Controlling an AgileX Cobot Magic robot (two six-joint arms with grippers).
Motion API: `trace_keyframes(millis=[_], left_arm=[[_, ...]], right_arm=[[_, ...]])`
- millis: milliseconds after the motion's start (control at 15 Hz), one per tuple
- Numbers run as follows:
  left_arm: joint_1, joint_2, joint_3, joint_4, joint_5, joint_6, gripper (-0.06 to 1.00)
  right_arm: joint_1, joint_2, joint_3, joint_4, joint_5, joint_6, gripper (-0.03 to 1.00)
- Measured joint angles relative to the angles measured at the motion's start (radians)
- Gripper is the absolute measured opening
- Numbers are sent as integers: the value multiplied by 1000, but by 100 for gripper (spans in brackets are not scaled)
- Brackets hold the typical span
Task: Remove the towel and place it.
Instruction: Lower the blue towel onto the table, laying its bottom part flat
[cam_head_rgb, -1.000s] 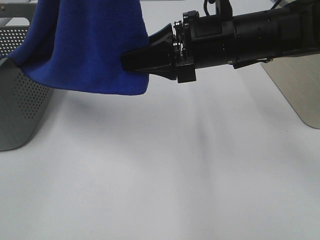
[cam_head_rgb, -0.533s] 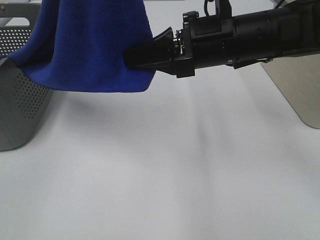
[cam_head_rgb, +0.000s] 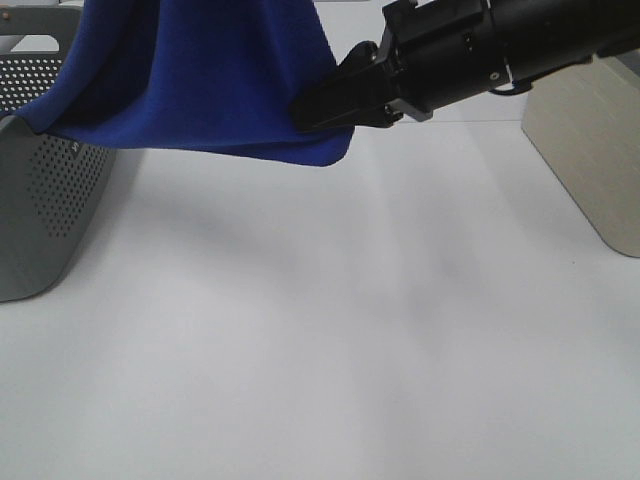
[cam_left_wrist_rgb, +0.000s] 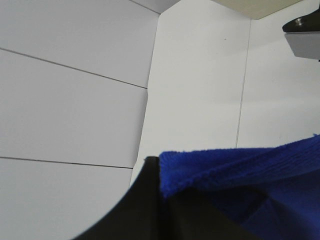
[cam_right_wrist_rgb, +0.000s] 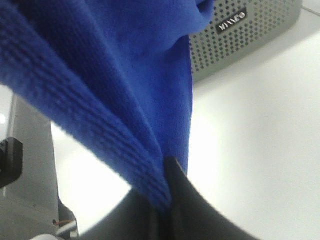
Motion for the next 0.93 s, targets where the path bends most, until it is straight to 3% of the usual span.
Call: trace_keyframes(millis=[67,133,200,267,333,667,933], left_arm=[[0,0,0,30,0,-61,0],[0,0,0,45,-1,-93,0],[0,1,0,68,-13,-152,0],[0,10,1,94,-77,-243,0],[0,18,1,115,-124,-279,0],[0,56,1,286,-300,-427,0],[15,98,1,432,-399,-612,0]], right_arm=[[0,-17,-46,-134,0,135,2],[0,-24,-69,-194,2,209,2],[0,-36,-129,-343,10,346,2],[0,-41,-265,-607,52,549,2],[0,-41,-331,-719,66,634,2],[0,-41,-606,-1110,84,797,2],[0,-41,-703,-1334,82,882,2]])
